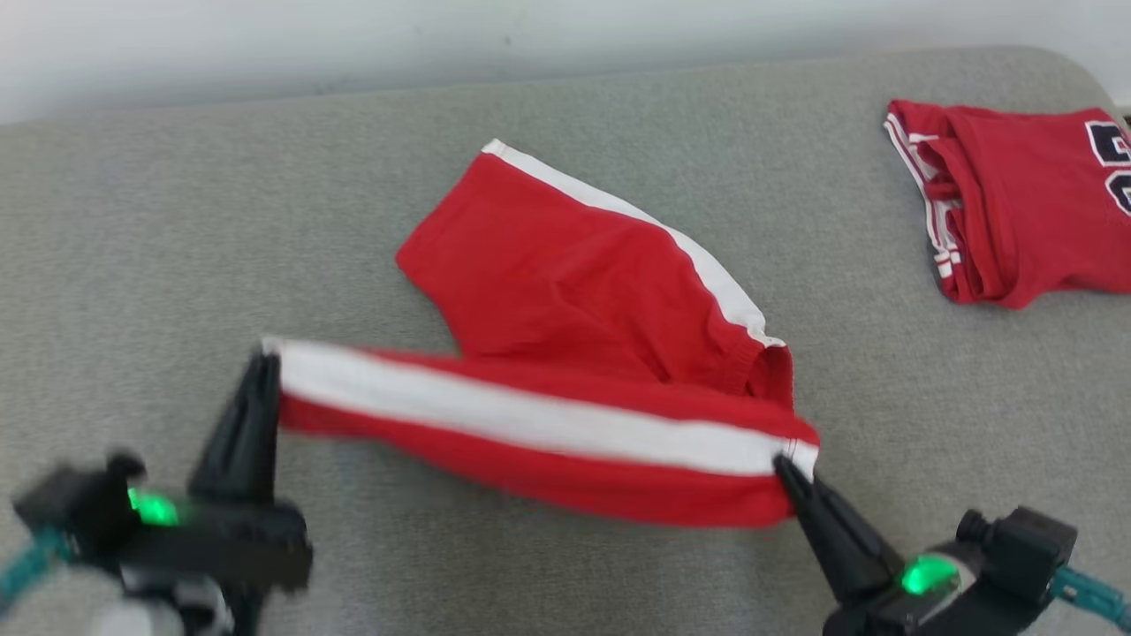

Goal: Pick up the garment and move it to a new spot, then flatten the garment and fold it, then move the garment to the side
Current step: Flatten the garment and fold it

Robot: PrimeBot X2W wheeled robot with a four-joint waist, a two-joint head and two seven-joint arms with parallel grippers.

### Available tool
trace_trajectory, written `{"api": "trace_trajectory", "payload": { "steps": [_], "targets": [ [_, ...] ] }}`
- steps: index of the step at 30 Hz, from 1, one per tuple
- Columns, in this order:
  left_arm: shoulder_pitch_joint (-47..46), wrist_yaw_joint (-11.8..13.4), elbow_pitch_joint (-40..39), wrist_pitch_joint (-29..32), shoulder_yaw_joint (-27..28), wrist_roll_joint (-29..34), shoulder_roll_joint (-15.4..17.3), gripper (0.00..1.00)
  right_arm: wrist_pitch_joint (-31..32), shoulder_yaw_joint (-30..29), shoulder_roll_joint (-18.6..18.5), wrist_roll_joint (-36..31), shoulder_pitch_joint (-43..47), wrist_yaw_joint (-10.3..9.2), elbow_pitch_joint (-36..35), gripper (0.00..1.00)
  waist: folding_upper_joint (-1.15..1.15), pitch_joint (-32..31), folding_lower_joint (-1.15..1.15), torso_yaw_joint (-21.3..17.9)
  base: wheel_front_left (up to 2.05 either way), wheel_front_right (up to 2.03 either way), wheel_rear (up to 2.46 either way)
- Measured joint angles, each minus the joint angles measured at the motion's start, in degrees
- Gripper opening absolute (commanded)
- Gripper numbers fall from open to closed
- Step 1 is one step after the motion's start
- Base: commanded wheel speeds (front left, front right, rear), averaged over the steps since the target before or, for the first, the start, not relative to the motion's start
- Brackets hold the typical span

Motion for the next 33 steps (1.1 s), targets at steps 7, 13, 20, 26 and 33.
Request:
{"api": "trace_trajectory", "payload": {
  "steps": [7, 13, 20, 26, 33],
  "targets": [
    [-19.08, -0.58, 2.97, 7.71, -3.83, -0.01, 7.27, 0.00, -1.71, -4.28, 6.22, -2.87, -5.92, 0.00, 1.25, 0.00, 0.00, 4.06, 0.00, -2.83, 0.00, 0.00, 0.00],
    [-34.84, -0.91, 11.66, 12.37, -8.83, -1.64, 12.09, 0.00, -2.31, -6.33, 13.28, -7.45, -11.48, 0.00, 4.90, 0.00, 0.00, 9.16, 0.01, -5.90, 0.00, 0.00, 0.00],
    [-45.80, -0.94, 23.69, 12.45, -16.22, -2.53, 15.62, 0.00, -2.52, -8.80, 19.57, -12.38, -15.33, 0.00, 7.31, 0.00, 0.01, 14.41, 0.02, -10.26, 0.00, 0.00, 0.00],
    [-51.48, -0.94, 30.77, 9.29, -23.16, -3.61, 16.19, 0.00, -2.52, -10.95, 22.10, -19.11, -17.26, 0.00, 8.24, 0.00, 0.01, 17.62, 0.02, -13.42, 0.00, 0.00, 0.00],
    [-54.86, -0.92, 38.69, 4.26, -27.92, -4.45, 16.41, 1.00, -2.53, -11.91, 23.16, -23.18, -17.03, 0.00, 9.12, 1.00, 0.01, 18.00, 0.01, -14.84, 0.00, 0.00, 0.00]
  ]
}}
